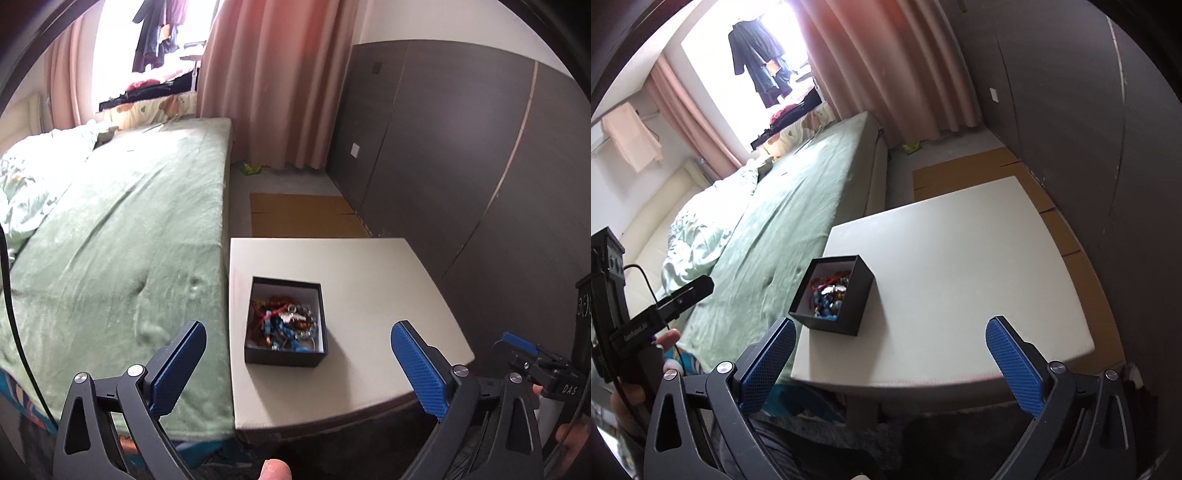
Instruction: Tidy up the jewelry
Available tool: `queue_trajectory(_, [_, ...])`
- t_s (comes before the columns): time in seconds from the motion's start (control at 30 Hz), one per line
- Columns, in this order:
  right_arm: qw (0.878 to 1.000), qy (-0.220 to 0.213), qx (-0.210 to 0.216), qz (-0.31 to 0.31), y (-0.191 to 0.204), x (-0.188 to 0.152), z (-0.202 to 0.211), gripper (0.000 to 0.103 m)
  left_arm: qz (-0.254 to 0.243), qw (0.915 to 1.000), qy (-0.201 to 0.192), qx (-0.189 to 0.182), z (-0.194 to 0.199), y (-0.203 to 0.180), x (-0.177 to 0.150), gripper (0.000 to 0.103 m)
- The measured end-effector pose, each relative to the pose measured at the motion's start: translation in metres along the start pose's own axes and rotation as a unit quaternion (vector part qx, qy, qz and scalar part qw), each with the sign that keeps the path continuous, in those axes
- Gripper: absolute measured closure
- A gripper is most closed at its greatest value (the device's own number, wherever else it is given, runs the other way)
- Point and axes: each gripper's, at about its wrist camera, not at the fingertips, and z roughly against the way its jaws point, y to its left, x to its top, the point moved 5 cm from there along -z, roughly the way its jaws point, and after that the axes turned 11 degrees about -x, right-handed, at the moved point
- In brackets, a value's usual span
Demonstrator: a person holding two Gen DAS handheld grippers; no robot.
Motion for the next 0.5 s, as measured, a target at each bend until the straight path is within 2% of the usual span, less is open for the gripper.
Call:
queue_trajectory(0.1, [1.000, -0.011, -0.013, 0.004, -0.003, -0.008, 0.010, 0.000, -0.009, 0.9999, -0.006, 0.004, 0.010, -0.010, -0.010, 0.003])
queue_trajectory(0.5, [0.998, -0.046, -0.034, 0.003, -0.019, -0.034, 0.055, 0.000, -0.055, 0.9981, -0.017, -0.024, 0.042, -0.053, -0.034, 0.003])
